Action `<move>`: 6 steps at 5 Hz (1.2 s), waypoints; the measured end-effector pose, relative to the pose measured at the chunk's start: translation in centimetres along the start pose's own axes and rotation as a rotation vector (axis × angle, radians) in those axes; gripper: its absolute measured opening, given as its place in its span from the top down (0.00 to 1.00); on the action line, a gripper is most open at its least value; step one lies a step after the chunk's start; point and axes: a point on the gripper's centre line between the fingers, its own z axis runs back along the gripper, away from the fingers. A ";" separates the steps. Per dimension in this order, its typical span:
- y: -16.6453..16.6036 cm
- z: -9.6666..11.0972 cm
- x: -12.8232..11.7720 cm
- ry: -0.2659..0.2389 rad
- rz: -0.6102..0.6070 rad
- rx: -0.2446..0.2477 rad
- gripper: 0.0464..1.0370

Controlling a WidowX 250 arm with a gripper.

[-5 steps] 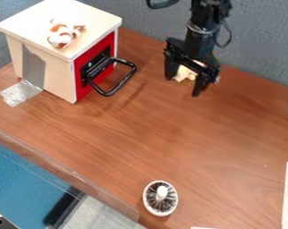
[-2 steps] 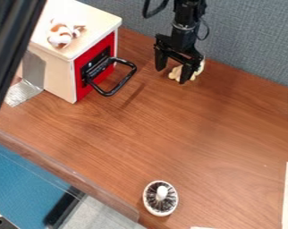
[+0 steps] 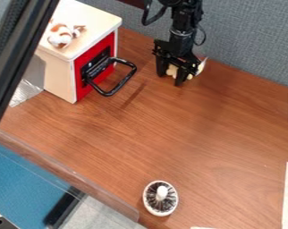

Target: Move the yellow object to the lower middle of the table

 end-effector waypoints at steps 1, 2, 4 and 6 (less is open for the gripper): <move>-0.2 0.5 -1.0 -0.003 -0.006 0.003 0.68; -0.3 2.5 -1.6 -0.041 0.000 0.006 0.89; -1.8 7.5 -6.7 -0.102 -0.014 -0.038 1.00; -1.2 7.5 -8.1 -0.097 0.030 -0.018 0.83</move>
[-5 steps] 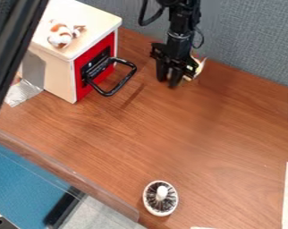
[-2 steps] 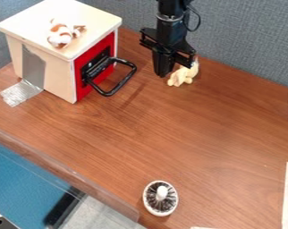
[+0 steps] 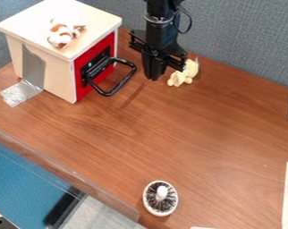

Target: Move the yellow object to the lower middle of the table

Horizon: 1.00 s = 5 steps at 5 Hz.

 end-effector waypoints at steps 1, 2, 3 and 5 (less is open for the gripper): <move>0.1 -1.6 1.7 0.019 0.007 0.031 0.58; -0.5 -2.3 3.9 0.004 0.005 0.051 0.26; -1.0 -3.5 5.7 0.006 0.026 0.047 0.04; -1.6 -6.3 7.5 0.041 0.043 0.068 0.04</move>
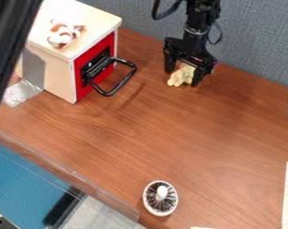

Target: Move the yellow object to the lower middle of the table

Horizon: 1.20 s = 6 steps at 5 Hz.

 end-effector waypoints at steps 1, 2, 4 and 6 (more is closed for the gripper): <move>0.0 -1.6 0.2 0.029 0.007 0.004 0.09; 0.6 -1.7 0.2 0.025 0.008 0.012 0.39; 0.3 -0.2 -0.6 0.009 0.002 -0.013 0.88; -0.1 6.2 -6.4 -0.041 -0.026 -0.060 0.95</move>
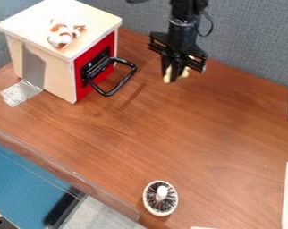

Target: Move the yellow object to the lower middle of the table

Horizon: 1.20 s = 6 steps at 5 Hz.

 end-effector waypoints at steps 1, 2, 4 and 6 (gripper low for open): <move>0.8 0.4 -4.5 0.029 0.001 -0.002 0.95; 2.4 0.0 -9.4 0.065 0.002 0.004 0.96; 2.5 -1.4 -15.3 0.114 -0.056 -0.015 0.96; 2.5 -2.9 -17.2 0.190 -0.065 -0.013 0.71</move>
